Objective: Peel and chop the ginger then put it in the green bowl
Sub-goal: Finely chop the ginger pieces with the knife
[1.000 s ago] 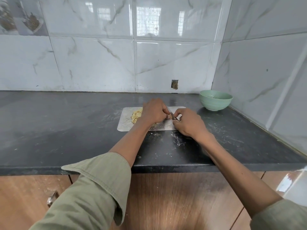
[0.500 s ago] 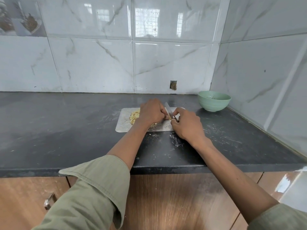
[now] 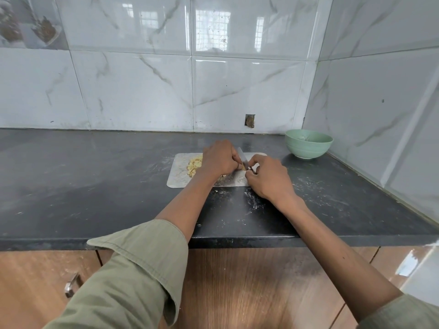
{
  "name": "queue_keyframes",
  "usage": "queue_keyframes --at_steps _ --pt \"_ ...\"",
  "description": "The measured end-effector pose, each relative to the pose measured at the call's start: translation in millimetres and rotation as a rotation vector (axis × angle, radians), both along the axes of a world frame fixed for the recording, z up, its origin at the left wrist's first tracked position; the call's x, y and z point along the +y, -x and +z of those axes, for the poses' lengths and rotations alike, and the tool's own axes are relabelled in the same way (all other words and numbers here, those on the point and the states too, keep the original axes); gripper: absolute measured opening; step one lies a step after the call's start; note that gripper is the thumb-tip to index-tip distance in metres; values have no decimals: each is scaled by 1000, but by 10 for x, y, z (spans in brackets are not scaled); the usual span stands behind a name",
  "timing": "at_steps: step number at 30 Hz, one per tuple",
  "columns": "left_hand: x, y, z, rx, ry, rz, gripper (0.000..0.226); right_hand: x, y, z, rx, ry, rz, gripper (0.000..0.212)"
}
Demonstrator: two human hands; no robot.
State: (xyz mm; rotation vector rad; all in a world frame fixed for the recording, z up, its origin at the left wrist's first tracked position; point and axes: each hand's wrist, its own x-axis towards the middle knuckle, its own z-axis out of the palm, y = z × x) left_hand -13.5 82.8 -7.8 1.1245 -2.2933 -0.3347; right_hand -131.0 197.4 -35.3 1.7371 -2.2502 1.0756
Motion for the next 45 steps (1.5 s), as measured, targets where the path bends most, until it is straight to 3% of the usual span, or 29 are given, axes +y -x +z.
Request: queue_keyframes --at_steps 15,21,35,40,45 --pt "58 1 28 -43 57 2 7 -119 10 85 -30 -79 29 3" --pt "46 0 -5 -25 59 2 10 -55 14 23 5 -93 -2 12" --pt "-16 24 3 -13 43 -11 10 -99 55 69 -152 -50 20 2" --pt "-66 25 -14 -17 62 -15 11 -35 81 135 -215 72 -35 16" --pt "-138 57 -53 -52 38 -139 33 63 145 181 -292 170 -146 24"
